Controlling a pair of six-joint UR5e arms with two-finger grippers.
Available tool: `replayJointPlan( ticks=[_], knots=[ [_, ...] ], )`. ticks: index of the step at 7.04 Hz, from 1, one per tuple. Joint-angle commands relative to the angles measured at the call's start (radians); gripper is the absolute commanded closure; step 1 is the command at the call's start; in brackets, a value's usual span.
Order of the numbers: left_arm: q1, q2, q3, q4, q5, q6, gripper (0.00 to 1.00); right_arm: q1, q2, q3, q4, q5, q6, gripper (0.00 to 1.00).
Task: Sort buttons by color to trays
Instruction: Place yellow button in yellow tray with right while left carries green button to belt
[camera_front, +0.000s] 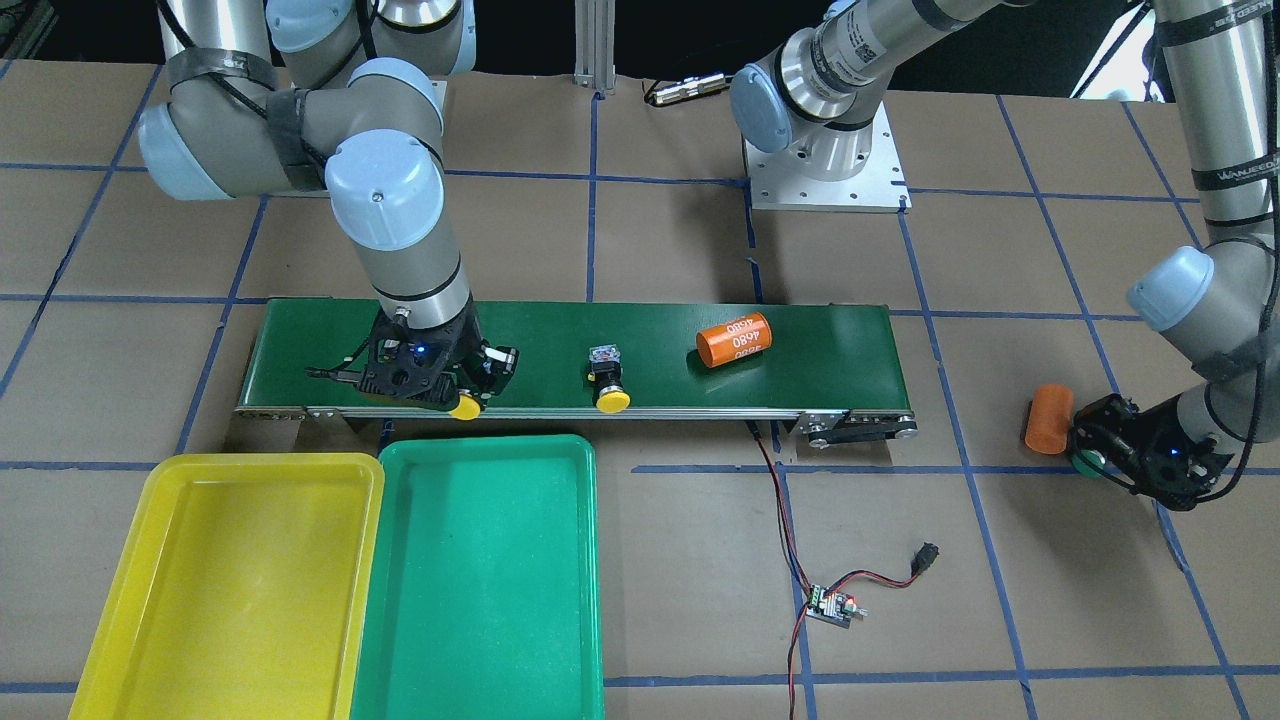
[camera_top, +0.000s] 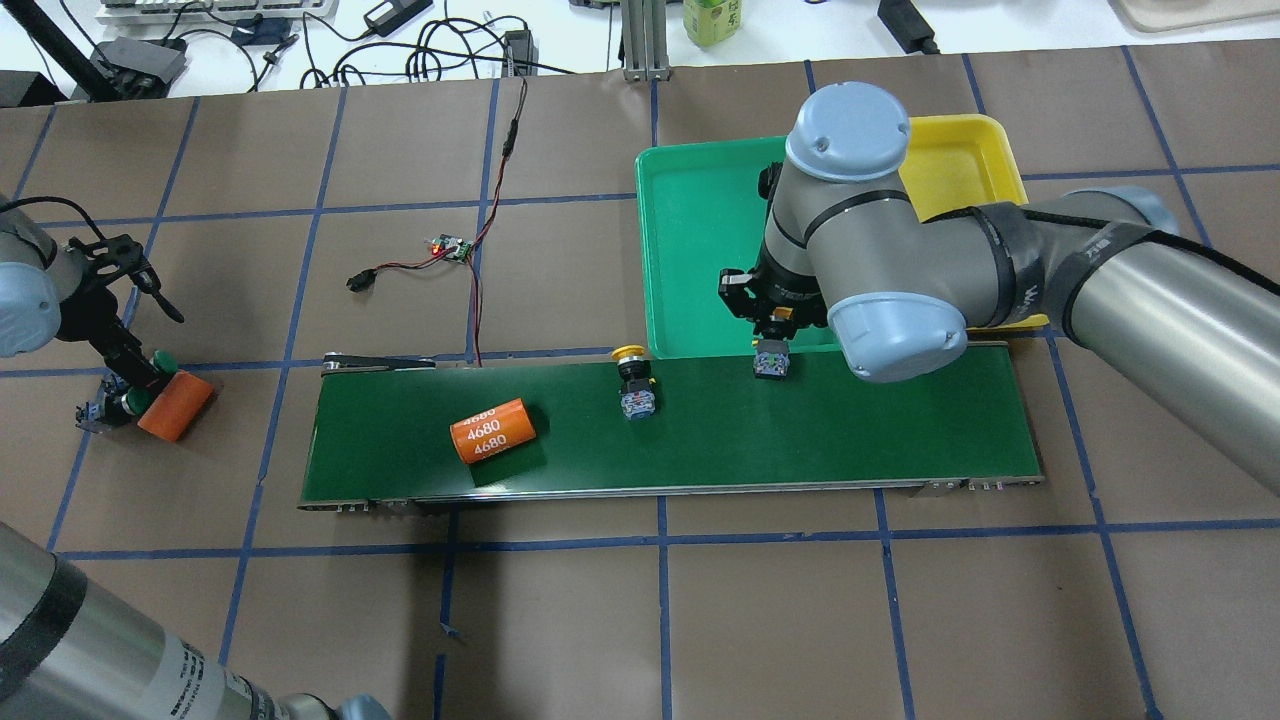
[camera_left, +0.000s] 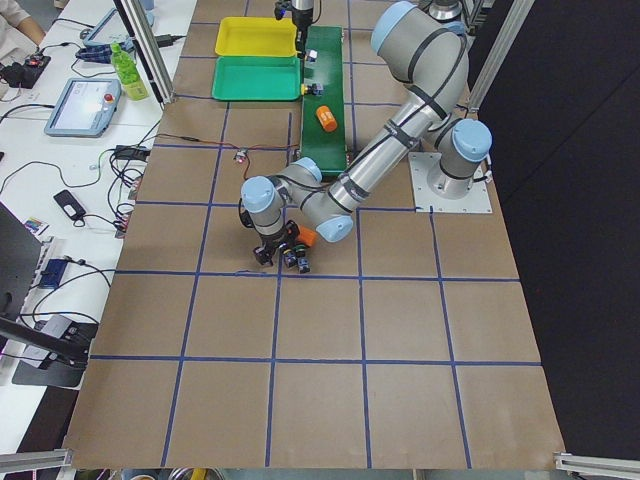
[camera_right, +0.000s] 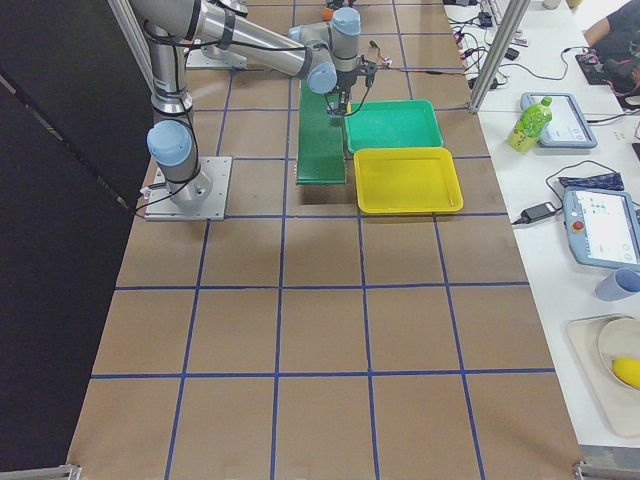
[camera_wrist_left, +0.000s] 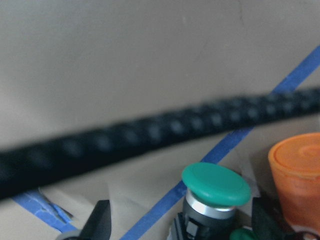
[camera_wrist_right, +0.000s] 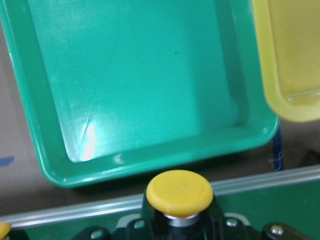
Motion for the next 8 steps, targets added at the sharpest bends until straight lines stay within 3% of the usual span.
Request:
replayJointPlan(
  ticks=[1,3,4,5,7,8],
  knots=[
    [-0.004,0.032,-0.001,-0.011,0.006,0.017,1.00,-0.136,0.033,-0.087,0.007,-0.024,-0.106,1.00],
    [-0.021,0.116,0.027,-0.116,0.000,-0.015,1.00,-0.247,0.094,-0.117,-0.014,-0.074,-0.271,1.00],
    [-0.040,0.177,0.032,-0.150,0.004,-0.126,1.00,-0.296,0.123,-0.135,-0.019,-0.083,-0.344,1.00],
    [-0.098,0.235,0.009,-0.233,-0.005,-0.274,1.00,-0.337,0.139,-0.135,-0.016,-0.144,-0.474,1.00],
    [-0.249,0.355,-0.083,-0.318,-0.037,-0.690,1.00,-0.351,0.157,-0.134,-0.060,-0.137,-0.484,1.00],
    [-0.321,0.404,-0.172,-0.316,-0.087,-0.840,1.00,-0.353,0.183,-0.135,-0.115,-0.137,-0.483,0.91]
  ],
)
